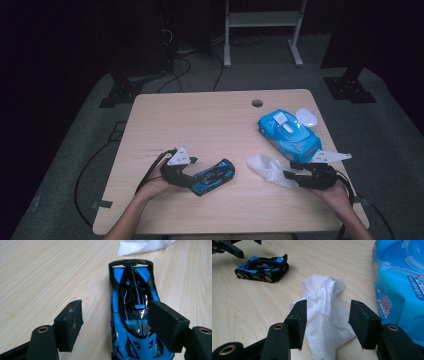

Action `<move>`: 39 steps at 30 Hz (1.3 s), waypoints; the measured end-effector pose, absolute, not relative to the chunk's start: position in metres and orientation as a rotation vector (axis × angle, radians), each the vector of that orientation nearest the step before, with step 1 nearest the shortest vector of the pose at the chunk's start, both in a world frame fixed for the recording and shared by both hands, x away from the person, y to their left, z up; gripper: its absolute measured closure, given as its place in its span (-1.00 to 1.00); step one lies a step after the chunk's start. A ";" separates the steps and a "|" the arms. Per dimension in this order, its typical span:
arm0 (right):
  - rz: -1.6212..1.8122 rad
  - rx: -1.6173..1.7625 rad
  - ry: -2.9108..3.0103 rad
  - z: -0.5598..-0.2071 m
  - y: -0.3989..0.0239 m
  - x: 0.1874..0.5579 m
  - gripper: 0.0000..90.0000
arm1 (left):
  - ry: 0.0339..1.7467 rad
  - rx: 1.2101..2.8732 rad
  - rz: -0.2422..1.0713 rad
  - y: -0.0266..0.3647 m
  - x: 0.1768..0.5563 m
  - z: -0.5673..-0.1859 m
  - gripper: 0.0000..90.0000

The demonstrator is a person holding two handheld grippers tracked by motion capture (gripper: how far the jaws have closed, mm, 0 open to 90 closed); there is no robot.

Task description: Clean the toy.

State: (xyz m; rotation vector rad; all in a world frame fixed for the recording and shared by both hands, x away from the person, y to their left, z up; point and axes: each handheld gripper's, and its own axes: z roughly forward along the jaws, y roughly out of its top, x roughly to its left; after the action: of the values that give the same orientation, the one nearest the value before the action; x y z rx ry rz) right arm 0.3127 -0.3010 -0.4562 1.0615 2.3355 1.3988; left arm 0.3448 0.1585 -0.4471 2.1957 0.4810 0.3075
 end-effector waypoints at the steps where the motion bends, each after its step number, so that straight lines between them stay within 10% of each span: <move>1: 1.400 1.055 2.336 -0.457 -0.301 0.312 0.02 | 0.482 2.197 0.308 0.159 0.345 -0.447 -0.40; 39: 1.390 1.071 2.350 -0.462 -0.304 0.307 -0.19 | 0.591 2.165 0.339 0.205 0.333 -0.451 -0.52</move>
State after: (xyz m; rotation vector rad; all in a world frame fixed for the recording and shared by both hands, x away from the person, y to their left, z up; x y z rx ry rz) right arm 0.3068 -0.3036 -0.4615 1.0714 2.3496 1.3904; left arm 0.3334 0.2052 -0.4511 2.1646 0.5912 0.3389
